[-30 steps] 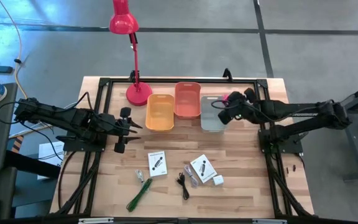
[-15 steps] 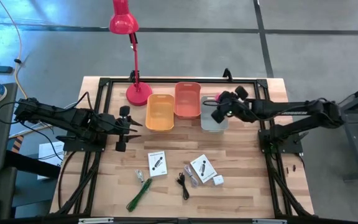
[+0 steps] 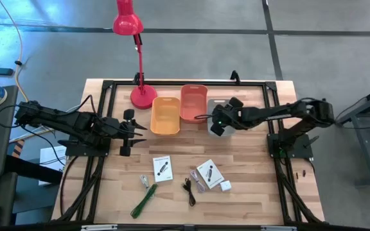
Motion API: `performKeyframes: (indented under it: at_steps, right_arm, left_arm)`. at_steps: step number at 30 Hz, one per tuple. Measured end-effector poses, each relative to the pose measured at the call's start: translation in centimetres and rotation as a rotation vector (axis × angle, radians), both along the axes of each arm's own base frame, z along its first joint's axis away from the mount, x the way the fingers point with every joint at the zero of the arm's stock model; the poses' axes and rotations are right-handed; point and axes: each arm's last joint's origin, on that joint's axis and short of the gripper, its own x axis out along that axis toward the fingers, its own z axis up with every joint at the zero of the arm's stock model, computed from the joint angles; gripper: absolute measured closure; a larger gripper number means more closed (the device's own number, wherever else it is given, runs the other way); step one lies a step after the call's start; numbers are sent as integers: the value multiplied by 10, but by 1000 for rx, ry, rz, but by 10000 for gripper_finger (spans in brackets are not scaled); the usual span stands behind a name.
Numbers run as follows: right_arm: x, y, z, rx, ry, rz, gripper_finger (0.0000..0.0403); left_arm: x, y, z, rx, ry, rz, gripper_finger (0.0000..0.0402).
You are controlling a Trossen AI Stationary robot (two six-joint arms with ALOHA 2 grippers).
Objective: Pick and place items into bin
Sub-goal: Put the pink charger adaptor into the gray bin, then put the white charger adaptor into the gray bin
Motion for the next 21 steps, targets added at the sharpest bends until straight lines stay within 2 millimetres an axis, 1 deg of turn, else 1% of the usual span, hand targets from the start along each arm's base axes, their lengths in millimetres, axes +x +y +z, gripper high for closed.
performKeyframes:
  at_steps: [4, 9, 12, 15, 21]
  right_arm:
    - [1, -5, -8, 14, 21, -28, 255]
    - [0, -13, -10, 68, 12, -40, 225]
    - [-1, -16, -10, 84, 14, -45, 218]
    - [-1, -18, -10, 105, 8, -42, 225]
    - [-2, -18, -10, 121, 8, -31, 255]
  left_arm:
    - [0, 0, 0, -1, 0, 0, 208]
    - [0, 0, 0, -1, 0, 0, 208]
    - [0, 0, 0, -1, 0, 0, 208]
    - [0, 0, 0, -1, 0, 0, 208]
    - [0, 0, 0, -1, 0, 0, 208]
